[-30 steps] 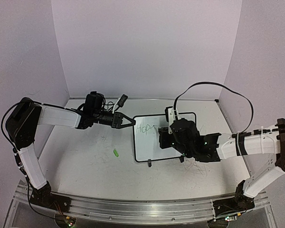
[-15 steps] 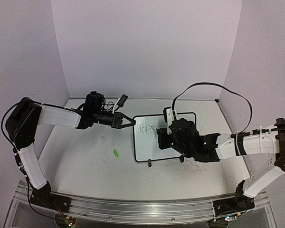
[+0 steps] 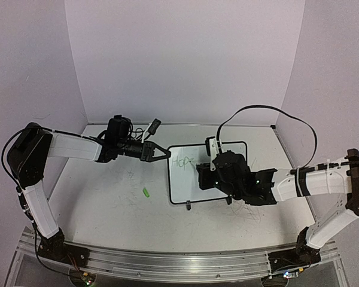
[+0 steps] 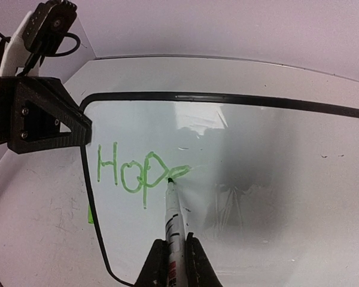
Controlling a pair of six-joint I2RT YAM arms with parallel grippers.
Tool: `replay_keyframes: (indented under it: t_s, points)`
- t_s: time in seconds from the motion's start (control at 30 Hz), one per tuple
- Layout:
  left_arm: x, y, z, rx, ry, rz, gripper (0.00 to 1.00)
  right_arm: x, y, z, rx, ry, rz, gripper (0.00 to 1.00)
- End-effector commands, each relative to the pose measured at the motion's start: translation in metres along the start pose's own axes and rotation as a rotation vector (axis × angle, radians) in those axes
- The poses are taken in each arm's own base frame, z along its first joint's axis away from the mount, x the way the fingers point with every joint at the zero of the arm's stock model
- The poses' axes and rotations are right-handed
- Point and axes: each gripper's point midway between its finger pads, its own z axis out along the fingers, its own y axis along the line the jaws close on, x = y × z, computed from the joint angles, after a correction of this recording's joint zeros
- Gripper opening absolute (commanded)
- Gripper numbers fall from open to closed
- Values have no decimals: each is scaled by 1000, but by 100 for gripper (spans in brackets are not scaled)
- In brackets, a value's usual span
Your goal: Write a sentence on the whiteboard
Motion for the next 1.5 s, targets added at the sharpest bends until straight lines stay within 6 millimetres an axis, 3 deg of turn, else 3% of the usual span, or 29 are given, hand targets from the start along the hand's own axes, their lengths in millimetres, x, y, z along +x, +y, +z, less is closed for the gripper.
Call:
replay_keyframes:
  t_s: [0.0,0.23,0.37,0.5,0.63,0.73,0.97,1.47]
  points:
    - [-12,-27,-6,61,-16,47,0,10,-5,-1,18,22,5,0]
    - [-12,-27,-6,60,-17,47,0,11,-19,-6,76,12,13,0]
    - [-12,-27,-5,60,-16,46,0,0,-27,-12,120,-25,21,0]
    - [-11,-26,-5,59,-15,44,0,-25,-14,-23,48,-83,9,0]
    - [-12,-27,-6,59,-18,48,0,-30,-14,-36,-9,-117,22,0]
    - [-13,-28,-6,60,-18,50,0,-25,-16,-28,10,-96,5,0]
    - [-12,-27,-7,56,-18,49,0,-39,-14,-21,43,-122,-5,0]
    - [-12,-27,-7,58,-18,48,0,-39,-19,-12,71,-121,6,0]
